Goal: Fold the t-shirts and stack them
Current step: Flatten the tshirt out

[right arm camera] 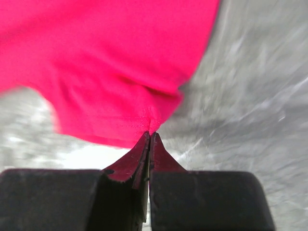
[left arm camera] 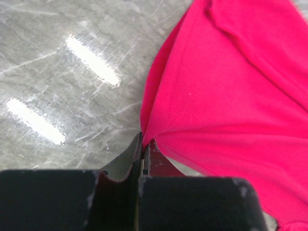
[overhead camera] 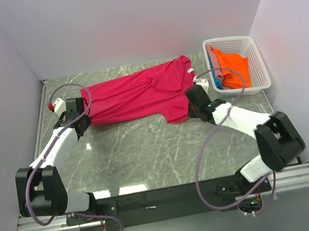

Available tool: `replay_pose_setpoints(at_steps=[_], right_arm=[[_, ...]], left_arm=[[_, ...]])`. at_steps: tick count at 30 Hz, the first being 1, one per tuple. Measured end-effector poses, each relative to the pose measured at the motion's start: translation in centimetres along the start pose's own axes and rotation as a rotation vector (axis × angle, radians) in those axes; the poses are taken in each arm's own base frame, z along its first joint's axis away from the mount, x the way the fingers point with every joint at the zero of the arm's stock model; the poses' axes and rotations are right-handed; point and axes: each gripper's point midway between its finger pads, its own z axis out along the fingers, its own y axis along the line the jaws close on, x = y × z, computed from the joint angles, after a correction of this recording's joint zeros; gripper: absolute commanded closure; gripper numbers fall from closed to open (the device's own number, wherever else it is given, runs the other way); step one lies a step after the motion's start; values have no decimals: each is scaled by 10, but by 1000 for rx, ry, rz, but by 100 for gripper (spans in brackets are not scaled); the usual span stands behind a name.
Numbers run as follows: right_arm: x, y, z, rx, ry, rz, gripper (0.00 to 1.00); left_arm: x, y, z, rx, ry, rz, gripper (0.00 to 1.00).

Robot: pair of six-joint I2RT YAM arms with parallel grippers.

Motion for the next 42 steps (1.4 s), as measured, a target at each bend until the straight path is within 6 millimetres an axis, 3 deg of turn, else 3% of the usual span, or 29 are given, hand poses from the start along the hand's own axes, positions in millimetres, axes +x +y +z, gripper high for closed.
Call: replay_pose_setpoints(at_steps=[4,8,10,13,16,20,26,32,36,39,42], right_arm=[[-52,3,-38,-50,-192,31,100],[-108,-3,-96,-87,-419,71,100],[-134,-9,-129,-97,-526,87,100],[-178,-18,-189,-116,-692,120,100],[-218,-29,-254,-135,-846,158,100],[-256,-44,-343,-191,-1026,201,100],[-283,-62,-482,-366,-1232,206,100],[-270,-82,-591,-549,-1386,153,100],[-258,-87,-626,-631,-1433,109,100],[-253,-87,-631,-645,-1432,82,100],[-254,-84,-628,-639,-1424,65,100]], left_arm=[[-10,-16,-17,38,-37,11,99],[-45,-54,-57,130,-131,3,99],[-74,-78,-89,206,-200,-26,99],[-120,-96,-141,311,-309,-86,99],[-163,-97,-201,409,-418,-150,99],[-208,-85,-283,548,-547,-219,99],[-251,-57,-396,751,-696,-273,99],[-267,-23,-476,902,-800,-291,99],[-275,-13,-511,970,-846,-285,99],[-281,-6,-531,998,-883,-281,99],[-286,-5,-536,994,-906,-281,99]])
